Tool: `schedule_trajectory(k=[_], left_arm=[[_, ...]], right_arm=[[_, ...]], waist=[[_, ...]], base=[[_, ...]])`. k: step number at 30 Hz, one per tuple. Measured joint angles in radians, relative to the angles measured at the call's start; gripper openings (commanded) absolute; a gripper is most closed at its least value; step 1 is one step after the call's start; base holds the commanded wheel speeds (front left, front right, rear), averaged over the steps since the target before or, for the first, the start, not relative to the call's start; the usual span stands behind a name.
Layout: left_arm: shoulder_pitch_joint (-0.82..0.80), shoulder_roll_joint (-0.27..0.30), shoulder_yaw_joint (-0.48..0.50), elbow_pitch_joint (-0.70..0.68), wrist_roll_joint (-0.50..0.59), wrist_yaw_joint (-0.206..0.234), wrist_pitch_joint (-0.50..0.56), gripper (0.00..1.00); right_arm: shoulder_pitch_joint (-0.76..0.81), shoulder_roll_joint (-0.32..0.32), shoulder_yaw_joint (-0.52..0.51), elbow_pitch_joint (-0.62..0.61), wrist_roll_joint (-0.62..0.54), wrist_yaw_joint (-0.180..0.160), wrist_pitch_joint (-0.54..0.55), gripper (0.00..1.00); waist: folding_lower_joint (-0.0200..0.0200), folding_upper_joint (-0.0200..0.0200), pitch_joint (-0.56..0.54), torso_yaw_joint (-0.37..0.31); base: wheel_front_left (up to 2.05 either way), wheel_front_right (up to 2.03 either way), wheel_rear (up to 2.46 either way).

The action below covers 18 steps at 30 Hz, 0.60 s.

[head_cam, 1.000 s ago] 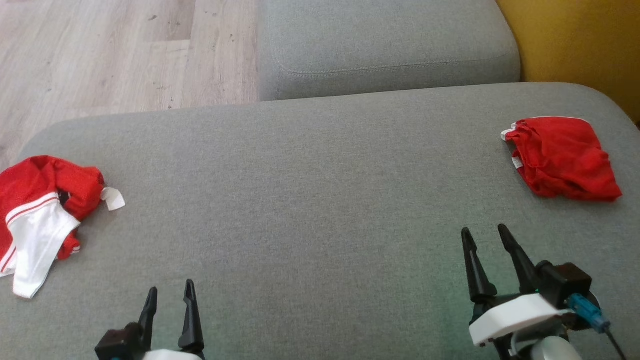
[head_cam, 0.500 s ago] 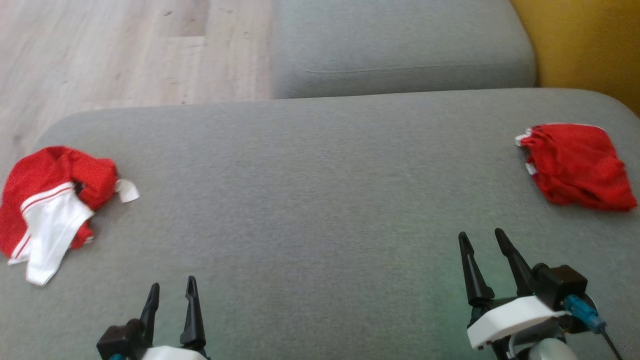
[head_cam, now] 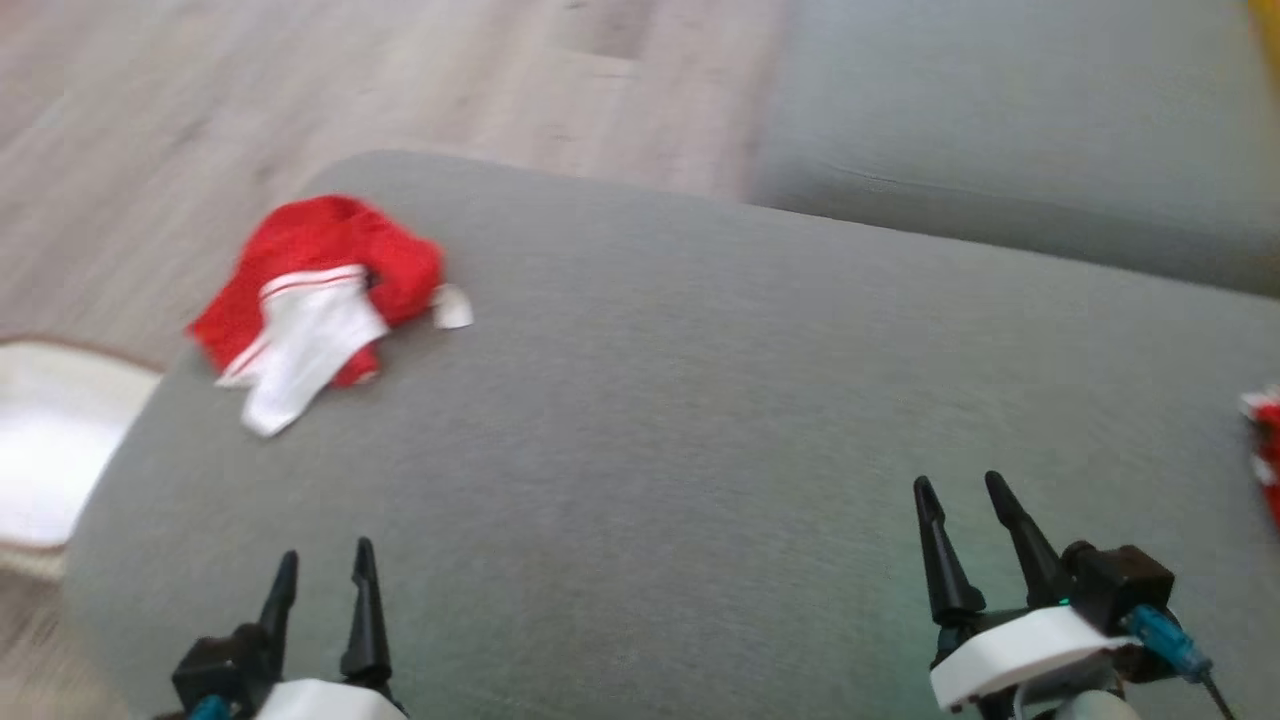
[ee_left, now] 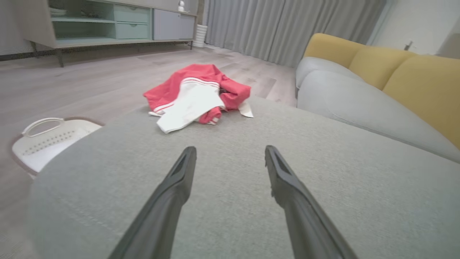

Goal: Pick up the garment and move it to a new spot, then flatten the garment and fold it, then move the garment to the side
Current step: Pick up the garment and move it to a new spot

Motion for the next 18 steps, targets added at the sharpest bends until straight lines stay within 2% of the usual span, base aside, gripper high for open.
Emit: schedule_trajectory(k=[5, 9, 12, 18], left_arm=[[0.008, 0.031, 0.023, -0.026, 0.000, 0.011, 0.001, 1.00], [0.029, 0.049, 0.040, -0.044, -0.007, 0.017, 0.001, 1.00], [0.042, 0.064, 0.053, -0.062, -0.008, 0.017, 0.001, 1.00], [0.037, 0.092, 0.110, -0.165, -0.032, 0.022, 0.001, 1.00]], right_arm=[[-0.001, 0.001, 0.022, 0.007, 0.008, 0.000, -0.002, 1.00], [-0.002, 0.001, 0.045, 0.011, 0.008, 0.000, -0.009, 1.00], [-0.007, 0.002, 0.072, 0.010, 0.007, 0.000, -0.009, 1.00], [-0.026, 0.002, 0.090, -0.016, 0.001, 0.000, 0.001, 1.00]], waist=[[0.0000, 0.0000, -0.004, 0.103], [0.0000, 0.0000, -0.004, 0.160], [-0.0001, 0.0000, 0.002, 0.178], [0.0000, 0.0000, 0.025, 0.171]], base=[[0.00, 0.00, 0.00], [0.00, 0.00, 0.00], [0.00, 0.00, 0.00], [0.00, 0.00, 0.00]])
